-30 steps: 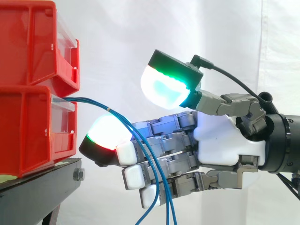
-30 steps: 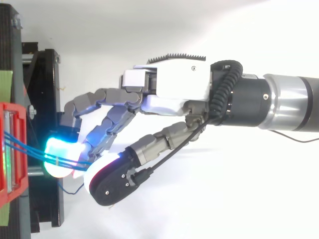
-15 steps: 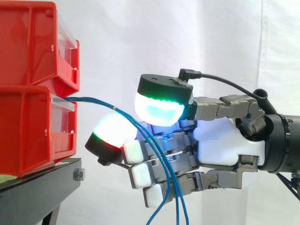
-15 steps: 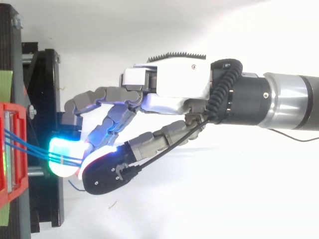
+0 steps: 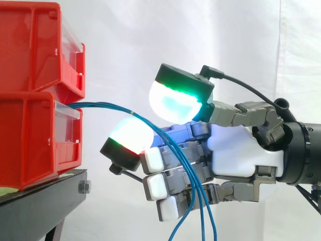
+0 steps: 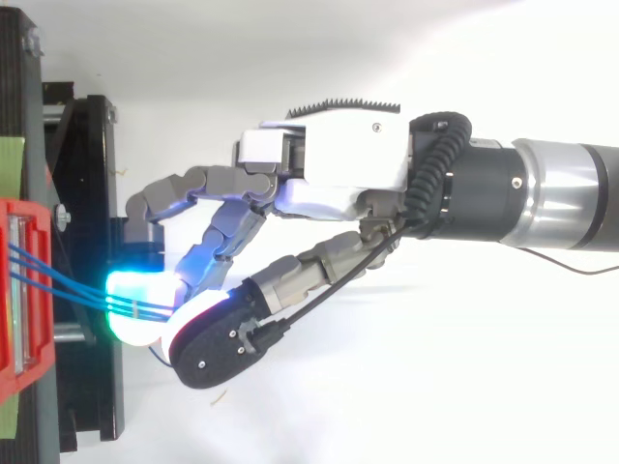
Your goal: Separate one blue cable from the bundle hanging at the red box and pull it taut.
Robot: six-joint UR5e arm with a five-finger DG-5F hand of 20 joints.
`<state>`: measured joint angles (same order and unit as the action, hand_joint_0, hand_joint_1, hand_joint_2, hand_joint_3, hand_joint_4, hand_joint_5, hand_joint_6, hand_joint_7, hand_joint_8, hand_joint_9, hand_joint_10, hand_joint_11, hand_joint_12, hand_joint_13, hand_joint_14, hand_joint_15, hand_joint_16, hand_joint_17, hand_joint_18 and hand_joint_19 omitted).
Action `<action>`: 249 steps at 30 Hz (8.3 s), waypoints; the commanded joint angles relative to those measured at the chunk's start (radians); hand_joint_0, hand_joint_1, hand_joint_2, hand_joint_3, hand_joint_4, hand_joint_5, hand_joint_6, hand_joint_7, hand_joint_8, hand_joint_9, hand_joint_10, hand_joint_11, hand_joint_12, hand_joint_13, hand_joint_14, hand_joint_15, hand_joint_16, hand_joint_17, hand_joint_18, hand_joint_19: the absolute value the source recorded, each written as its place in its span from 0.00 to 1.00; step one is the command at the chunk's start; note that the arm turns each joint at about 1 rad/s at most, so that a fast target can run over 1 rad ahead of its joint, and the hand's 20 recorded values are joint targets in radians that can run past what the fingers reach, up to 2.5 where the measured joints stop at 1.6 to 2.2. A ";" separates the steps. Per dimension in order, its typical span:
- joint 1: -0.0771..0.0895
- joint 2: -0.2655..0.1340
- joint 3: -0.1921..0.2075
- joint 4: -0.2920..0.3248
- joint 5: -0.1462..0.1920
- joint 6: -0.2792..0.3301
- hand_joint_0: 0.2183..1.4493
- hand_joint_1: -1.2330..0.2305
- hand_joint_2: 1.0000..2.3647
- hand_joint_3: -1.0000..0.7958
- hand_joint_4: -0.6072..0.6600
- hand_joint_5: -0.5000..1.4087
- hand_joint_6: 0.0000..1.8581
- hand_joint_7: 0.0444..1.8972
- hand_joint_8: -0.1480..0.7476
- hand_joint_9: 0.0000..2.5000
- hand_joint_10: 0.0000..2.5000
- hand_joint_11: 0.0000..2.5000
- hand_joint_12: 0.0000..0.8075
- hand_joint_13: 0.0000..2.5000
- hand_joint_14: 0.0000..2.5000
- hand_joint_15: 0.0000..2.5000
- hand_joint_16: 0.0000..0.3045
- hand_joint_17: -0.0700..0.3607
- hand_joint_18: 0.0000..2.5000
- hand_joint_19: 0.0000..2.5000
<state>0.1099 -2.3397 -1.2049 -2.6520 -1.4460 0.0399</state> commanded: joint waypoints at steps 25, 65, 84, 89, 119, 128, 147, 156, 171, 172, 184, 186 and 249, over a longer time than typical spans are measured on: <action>-0.029 0.053 -0.001 -0.102 -0.037 -0.067 0.37 0.33 0.01 0.44 0.64 0.16 0.42 0.49 0.52 0.36 0.01 0.25 0.45 0.41 0.01 0.20 0.14 0.39 0.36 0.22; -0.019 0.051 -0.001 -0.102 -0.036 -0.046 0.41 0.24 0.01 0.37 0.62 0.15 0.48 0.50 0.53 0.39 0.01 0.34 0.45 0.44 0.01 0.23 0.14 0.39 0.40 0.23; -0.019 0.049 -0.001 -0.100 -0.031 -0.046 0.41 0.27 0.00 0.28 0.59 0.16 0.47 0.52 0.54 0.43 0.01 0.35 0.45 0.45 0.01 0.23 0.14 0.38 0.41 0.23; -0.019 0.051 -0.002 -0.100 -0.031 -0.046 0.45 0.26 0.00 0.28 0.58 0.15 0.47 0.53 0.54 0.42 0.01 0.35 0.44 0.44 0.01 0.23 0.13 0.38 0.41 0.22; -0.016 0.049 -0.002 -0.094 -0.030 -0.044 0.39 0.25 0.00 0.28 0.61 0.16 0.45 0.51 0.53 0.37 0.01 0.32 0.46 0.41 0.01 0.22 0.13 0.37 0.40 0.23; -0.016 0.049 -0.004 -0.094 -0.030 -0.044 0.31 0.33 0.00 0.28 0.52 0.20 0.40 0.61 0.53 0.41 0.01 0.31 0.45 0.42 0.01 0.23 0.13 0.37 0.40 0.26; -0.015 0.049 -0.016 -0.094 -0.031 -0.044 0.45 0.21 0.00 0.28 0.56 0.16 0.48 0.58 0.53 0.40 0.01 0.34 0.47 0.43 0.01 0.23 0.14 0.38 0.42 0.23; -0.015 0.049 -0.016 -0.094 -0.031 -0.044 0.25 0.30 0.00 0.28 0.60 0.17 0.47 0.57 0.56 0.43 0.01 0.34 0.49 0.45 0.01 0.23 0.15 0.40 0.44 0.25; -0.015 0.049 -0.016 -0.094 -0.031 -0.046 0.36 0.29 0.01 0.40 0.51 0.19 0.47 0.71 0.57 0.45 0.01 0.35 0.47 0.46 0.01 0.24 0.14 0.38 0.44 0.26; -0.013 0.049 -0.016 -0.092 -0.031 -0.046 0.36 0.28 0.01 0.40 0.50 0.18 0.48 0.69 0.57 0.45 0.01 0.35 0.47 0.46 0.01 0.24 0.14 0.38 0.45 0.26; -0.012 0.048 -0.016 -0.092 -0.028 -0.046 0.44 0.20 0.00 0.28 0.52 0.17 0.49 0.68 0.55 0.44 0.01 0.37 0.45 0.44 0.01 0.23 0.13 0.37 0.43 0.23; -0.012 0.048 -0.016 -0.094 -0.028 -0.044 0.37 0.22 0.00 0.28 0.54 0.18 0.49 0.66 0.56 0.45 0.01 0.37 0.45 0.44 0.01 0.23 0.13 0.37 0.43 0.24; -0.010 0.048 -0.016 -0.094 -0.024 -0.044 0.40 0.16 0.00 0.28 0.45 0.19 0.49 0.70 0.54 0.49 0.01 0.38 0.43 0.47 0.01 0.25 0.12 0.36 0.45 0.23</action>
<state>0.0994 -2.2920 -1.2208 -2.7458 -1.4698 -0.0046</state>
